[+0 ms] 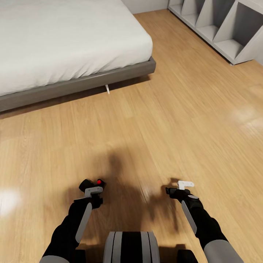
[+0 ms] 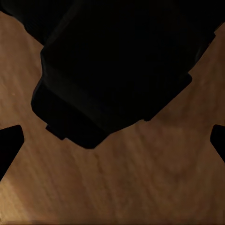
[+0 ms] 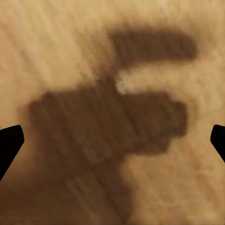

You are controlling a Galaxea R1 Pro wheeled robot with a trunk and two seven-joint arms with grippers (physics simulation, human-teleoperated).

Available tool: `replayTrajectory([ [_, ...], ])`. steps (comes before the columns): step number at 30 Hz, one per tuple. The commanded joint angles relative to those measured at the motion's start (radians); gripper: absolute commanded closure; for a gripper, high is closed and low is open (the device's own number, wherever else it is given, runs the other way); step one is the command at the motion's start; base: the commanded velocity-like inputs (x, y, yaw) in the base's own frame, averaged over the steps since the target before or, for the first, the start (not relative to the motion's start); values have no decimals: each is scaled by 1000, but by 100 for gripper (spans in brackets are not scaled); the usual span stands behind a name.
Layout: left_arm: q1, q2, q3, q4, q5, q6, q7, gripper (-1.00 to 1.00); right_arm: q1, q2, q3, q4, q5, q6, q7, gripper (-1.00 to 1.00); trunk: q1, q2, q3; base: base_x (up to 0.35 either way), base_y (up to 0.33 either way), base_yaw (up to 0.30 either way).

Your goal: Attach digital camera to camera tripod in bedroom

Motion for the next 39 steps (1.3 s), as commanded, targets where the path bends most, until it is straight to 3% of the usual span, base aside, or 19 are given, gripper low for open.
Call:
replayTrajectory([
  [1,0,-1,1,0,10,3,9,-100,0,0,1,-1,-9,4,-6,-100,0,0,-1,0,0,0],
  [13,0,7,1,6,10,3,14,-100,0,0,1,-1,-9,3,-7,-100,0,0,-1,0,0,0],
  [18,0,32,0,14,3,3,13,-100,0,0,1,-1,-9,3,-7,-100,0,0,-1,0,0,0],
  [19,0,64,-1,44,0,-3,5,-100,0,0,1,-1,-8,3,-7,-100,0,0,-1,0,0,0],
  [25,0,113,-8,92,1,-74,-4,-100,0,-1,1,-1,-8,3,-7,-100,0,0,-1,0,0,0],
  [29,2,134,-30,114,-22,-96,-27,-100,1,1,-1,4,-8,7,-5,-100,0,0,-1,0,0,0],
  [33,3,117,-53,100,-10,-97,-45,-100,1,2,-1,4,-7,7,-7,-100,0,0,-1,0,0,0],
  [39,3,103,-87,67,5,-64,-12,-100,1,-5,0,3,-1,3,-8,-100,0,0,-1,0,0,0],
])
